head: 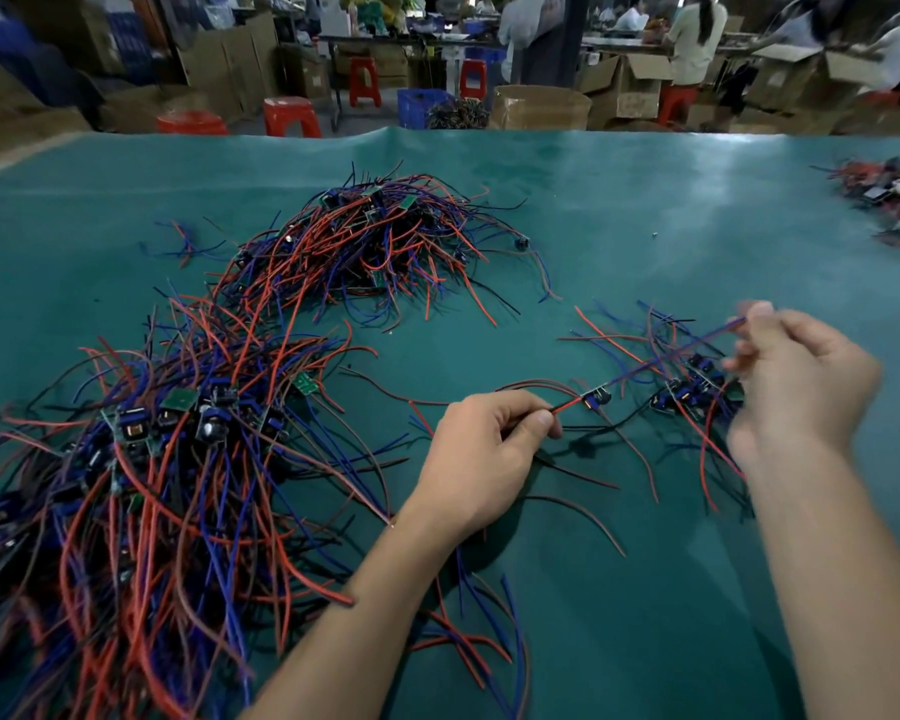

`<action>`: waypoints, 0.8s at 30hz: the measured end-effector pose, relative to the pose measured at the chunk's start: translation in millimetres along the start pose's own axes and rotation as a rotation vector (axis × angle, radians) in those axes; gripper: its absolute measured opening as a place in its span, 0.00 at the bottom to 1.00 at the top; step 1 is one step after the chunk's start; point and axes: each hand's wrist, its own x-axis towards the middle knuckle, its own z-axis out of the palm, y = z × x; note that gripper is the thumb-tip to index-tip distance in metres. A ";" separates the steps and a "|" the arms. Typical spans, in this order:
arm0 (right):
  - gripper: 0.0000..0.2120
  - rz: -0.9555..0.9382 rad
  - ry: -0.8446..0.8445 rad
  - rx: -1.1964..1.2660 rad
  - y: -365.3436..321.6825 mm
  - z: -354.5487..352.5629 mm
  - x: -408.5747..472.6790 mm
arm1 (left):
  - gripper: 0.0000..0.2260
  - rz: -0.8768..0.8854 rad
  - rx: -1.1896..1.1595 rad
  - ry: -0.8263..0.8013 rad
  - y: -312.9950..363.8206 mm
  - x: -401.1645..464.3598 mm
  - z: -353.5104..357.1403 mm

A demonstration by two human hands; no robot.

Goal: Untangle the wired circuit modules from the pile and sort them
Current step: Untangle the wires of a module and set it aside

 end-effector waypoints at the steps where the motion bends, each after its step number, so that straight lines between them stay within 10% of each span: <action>1: 0.12 0.022 0.070 0.041 -1.8 -4.0 3.5 | 0.09 0.004 0.018 0.015 -0.4 -0.2 0.4; 6: 0.12 -0.002 0.177 -0.032 -6.5 -12.5 8.0 | 0.08 -0.038 -0.110 0.110 -4.8 3.7 3.2; 13: 0.16 -0.135 -0.701 -0.598 14.8 24.3 -50.0 | 0.07 -0.007 -0.103 0.133 -6.9 3.4 3.5; 24: 0.10 0.089 -0.717 -0.103 17.6 32.0 -61.1 | 0.05 -0.005 -0.134 0.071 -2.3 2.6 3.5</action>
